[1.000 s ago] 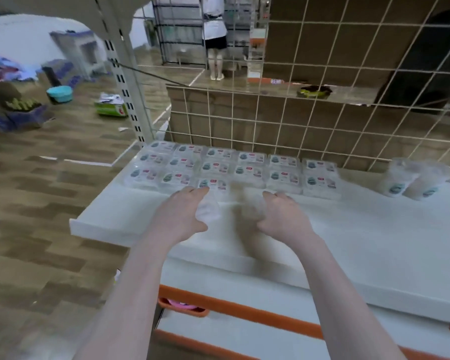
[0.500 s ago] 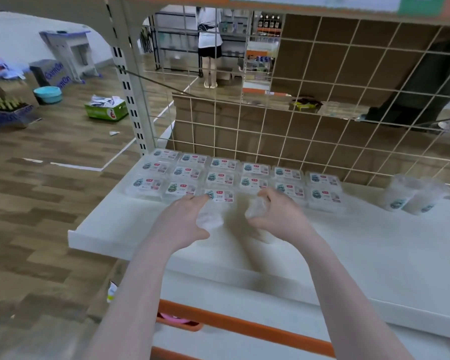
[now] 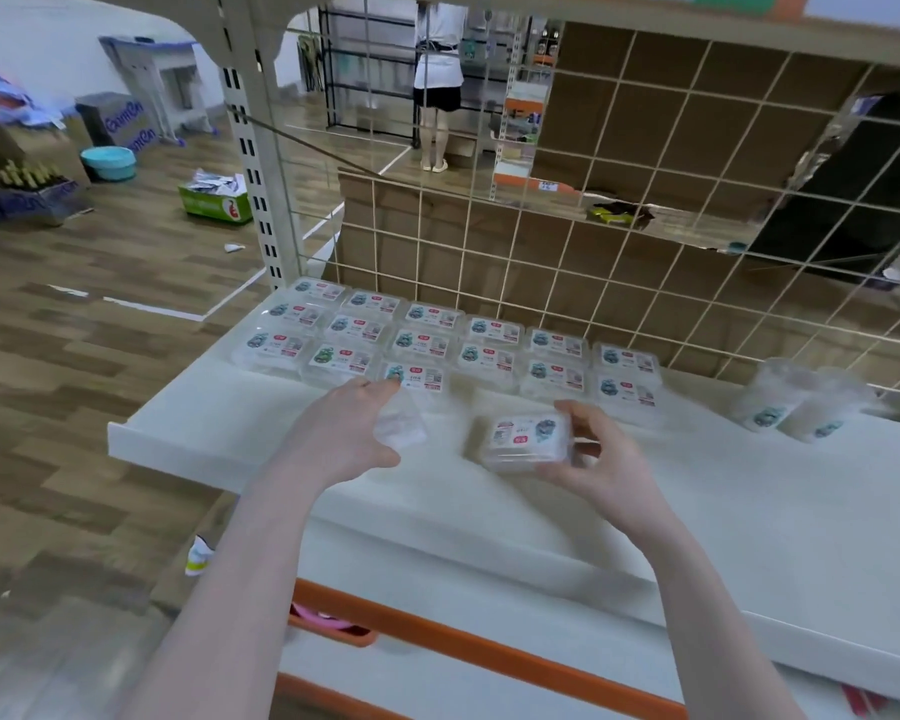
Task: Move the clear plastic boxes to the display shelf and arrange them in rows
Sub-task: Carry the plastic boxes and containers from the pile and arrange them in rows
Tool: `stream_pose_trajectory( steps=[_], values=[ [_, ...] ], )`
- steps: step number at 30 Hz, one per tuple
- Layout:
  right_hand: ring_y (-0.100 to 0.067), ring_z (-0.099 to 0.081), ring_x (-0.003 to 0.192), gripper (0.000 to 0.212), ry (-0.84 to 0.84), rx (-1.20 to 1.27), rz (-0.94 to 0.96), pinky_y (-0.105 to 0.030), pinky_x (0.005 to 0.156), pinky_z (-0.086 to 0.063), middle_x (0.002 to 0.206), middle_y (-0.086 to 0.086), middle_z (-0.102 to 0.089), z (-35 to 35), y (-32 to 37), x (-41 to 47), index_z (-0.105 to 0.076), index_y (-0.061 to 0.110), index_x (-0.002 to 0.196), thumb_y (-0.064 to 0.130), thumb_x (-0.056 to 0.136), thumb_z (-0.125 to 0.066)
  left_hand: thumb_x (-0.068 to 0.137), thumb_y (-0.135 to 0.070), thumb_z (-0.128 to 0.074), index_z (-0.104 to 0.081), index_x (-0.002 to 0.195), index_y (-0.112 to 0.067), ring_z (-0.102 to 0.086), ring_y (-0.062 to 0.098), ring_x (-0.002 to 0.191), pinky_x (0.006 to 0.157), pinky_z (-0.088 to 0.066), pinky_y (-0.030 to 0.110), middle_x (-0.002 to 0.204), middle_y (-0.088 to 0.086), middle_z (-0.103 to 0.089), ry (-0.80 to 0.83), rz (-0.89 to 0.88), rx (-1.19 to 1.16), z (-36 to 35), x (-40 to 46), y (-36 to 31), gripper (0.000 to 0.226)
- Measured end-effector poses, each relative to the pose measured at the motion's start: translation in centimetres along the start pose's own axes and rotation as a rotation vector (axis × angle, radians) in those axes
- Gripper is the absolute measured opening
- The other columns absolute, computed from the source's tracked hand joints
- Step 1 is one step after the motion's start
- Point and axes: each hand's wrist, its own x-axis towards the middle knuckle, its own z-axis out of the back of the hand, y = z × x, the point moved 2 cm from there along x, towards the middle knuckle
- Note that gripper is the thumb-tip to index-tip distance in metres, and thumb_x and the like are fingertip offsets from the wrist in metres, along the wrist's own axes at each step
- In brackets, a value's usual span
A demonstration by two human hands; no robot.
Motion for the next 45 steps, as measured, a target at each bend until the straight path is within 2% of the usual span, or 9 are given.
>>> stream_pose_trajectory(
  steps=[5,11,18,21,25,29,36,43,45],
  values=[
    [-0.018,-0.044,0.12,0.074,0.028,-0.411,-0.003,-0.017,0.096,-0.032,0.129,-0.002,-0.049,-0.1,-1.6,0.2,-0.046,0.011,0.135,0.018,0.069,-0.078,0.077,-0.022,-0.07,-0.027,0.147,-0.023,-0.035,0.019,0.133,0.101,-0.035,0.028,0.147,0.002,-0.035,0.005,-0.006,-0.014,-0.3,-0.2,-0.8,0.082],
    [-0.014,-0.043,0.124,0.075,0.112,-0.422,0.062,-0.018,0.099,-0.032,0.138,0.002,-0.044,-0.8,-0.7,0.1,-0.042,0.013,0.139,0.017,0.072,-0.073,0.077,-0.023,-0.07,-0.027,0.147,-0.023,-0.035,0.019,0.133,0.1,-0.034,0.027,0.147,0.002,-0.035,0.006,0.018,-0.013,-0.6,-0.6,-0.4,0.083],
    [-0.02,-0.051,0.108,0.061,0.153,-0.954,0.042,-0.029,0.086,-0.039,0.115,0.0,-0.057,-1.1,2.6,-1.7,-0.051,0.021,0.12,0.067,0.081,-0.048,0.077,-0.024,-0.071,-0.026,0.148,-0.024,-0.036,0.018,0.133,0.101,-0.035,0.028,0.149,0.002,-0.032,-0.012,0.058,-0.028,-0.4,-0.9,0.5,0.085],
    [-0.019,-0.056,0.097,0.048,0.154,-0.942,0.076,-0.03,0.076,-0.041,0.104,0.001,-0.061,-0.9,3.5,-2.1,-0.057,0.022,0.1,0.066,0.082,-0.049,0.076,-0.024,-0.071,-0.025,0.148,-0.025,-0.035,0.017,0.134,0.101,-0.034,0.027,0.15,0.001,-0.03,-0.018,0.066,-0.028,-0.4,-0.9,0.7,0.085],
    [-0.012,-0.037,0.131,0.062,0.292,-0.689,0.218,-0.02,0.099,-0.028,0.144,0.006,-0.04,-0.2,3.2,-0.2,-0.046,0.029,0.136,0.043,0.08,-0.068,0.076,-0.024,-0.071,-0.026,0.148,-0.025,-0.036,0.017,0.133,0.1,-0.033,0.027,0.15,0.002,-0.032,-0.019,0.071,-0.036,-0.4,-1.0,0.9,0.085],
    [-0.004,-0.013,0.142,0.067,0.483,-0.577,0.248,-0.016,0.108,-0.014,0.152,0.011,-0.025,-0.5,2.2,1.5,-0.042,0.034,0.138,0.027,0.079,-0.073,0.076,-0.023,-0.072,-0.027,0.147,-0.024,-0.036,0.018,0.132,0.101,-0.034,0.028,0.148,0.002,-0.033,-0.021,0.069,-0.042,-0.4,-1.0,0.8,0.084],
    [-0.025,-0.036,0.125,0.071,0.154,-0.87,0.322,-0.034,0.104,-0.033,0.14,0.0,-0.042,-2.9,1.3,1.6,-0.043,0.029,0.138,0.055,0.076,-0.065,0.074,-0.023,-0.071,-0.028,0.147,-0.026,-0.04,0.016,0.13,0.1,-0.038,0.03,0.145,-0.001,-0.036,-0.023,0.076,-0.065,-0.3,-1.1,1.0,0.084],
    [-0.035,-0.058,0.07,0.048,-0.006,-0.973,0.317,-0.04,0.058,-0.053,0.082,-0.013,-0.063,-3.9,1.2,2.7,-0.072,0.012,0.099,0.016,0.053,-0.087,0.073,-0.025,-0.072,-0.028,0.147,-0.027,-0.041,0.016,0.129,0.1,-0.039,0.032,0.145,-0.001,-0.036,-0.026,0.081,-0.058,0.0,-1.2,1.5,0.086],
    [-0.036,-0.057,0.08,0.044,-0.022,-0.949,0.256,-0.039,0.066,-0.05,0.089,-0.014,-0.06,-4.2,1.8,2.9,-0.07,0.012,0.107,0.022,0.066,-0.082,0.074,-0.026,-0.071,-0.028,0.147,-0.027,-0.04,0.017,0.129,0.1,-0.039,0.032,0.145,-0.001,-0.036,-0.02,0.077,-0.051,0.0,-1.1,1.5,0.085]
  ],
)
